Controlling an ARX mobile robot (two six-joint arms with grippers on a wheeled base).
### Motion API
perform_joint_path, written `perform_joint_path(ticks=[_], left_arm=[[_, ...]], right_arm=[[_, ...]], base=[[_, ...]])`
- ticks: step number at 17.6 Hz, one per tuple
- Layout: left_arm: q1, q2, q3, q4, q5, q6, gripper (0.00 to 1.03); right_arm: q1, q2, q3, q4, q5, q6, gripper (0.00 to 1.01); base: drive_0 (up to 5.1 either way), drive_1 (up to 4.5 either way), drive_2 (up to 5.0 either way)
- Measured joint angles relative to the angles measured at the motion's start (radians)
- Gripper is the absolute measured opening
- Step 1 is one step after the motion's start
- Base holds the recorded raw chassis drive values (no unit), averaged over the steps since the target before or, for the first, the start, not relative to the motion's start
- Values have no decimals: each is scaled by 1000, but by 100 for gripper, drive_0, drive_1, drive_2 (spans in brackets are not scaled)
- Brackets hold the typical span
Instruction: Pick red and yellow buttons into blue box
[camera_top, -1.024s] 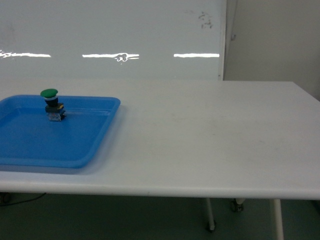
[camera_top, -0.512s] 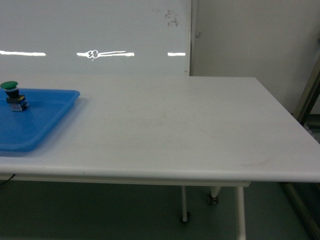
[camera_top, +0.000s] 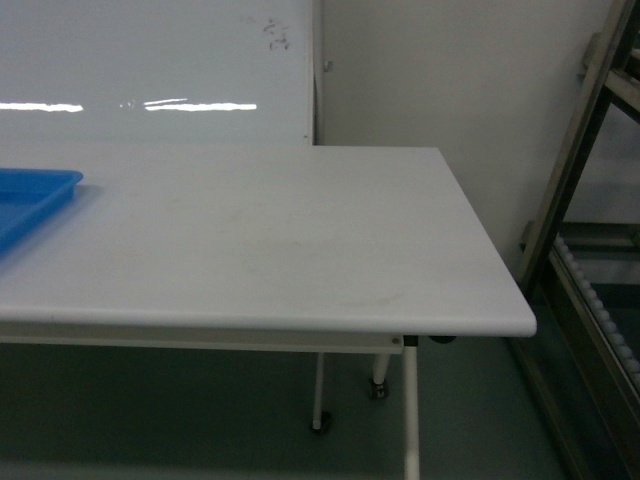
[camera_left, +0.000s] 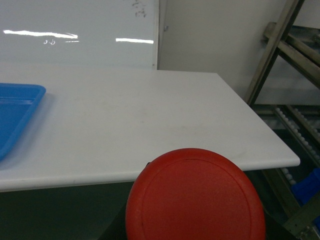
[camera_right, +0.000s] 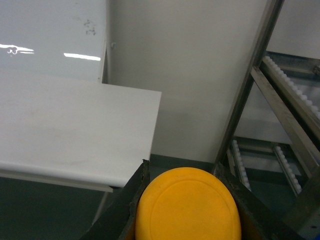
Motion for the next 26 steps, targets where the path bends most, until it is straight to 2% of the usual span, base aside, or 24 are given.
perform_joint_path(ticks=[26], left_arm=[[0, 0, 0, 0, 0, 0, 24]], right_arm=[[0, 1, 0, -4, 0, 0, 34]], base=[[492, -300, -180]])
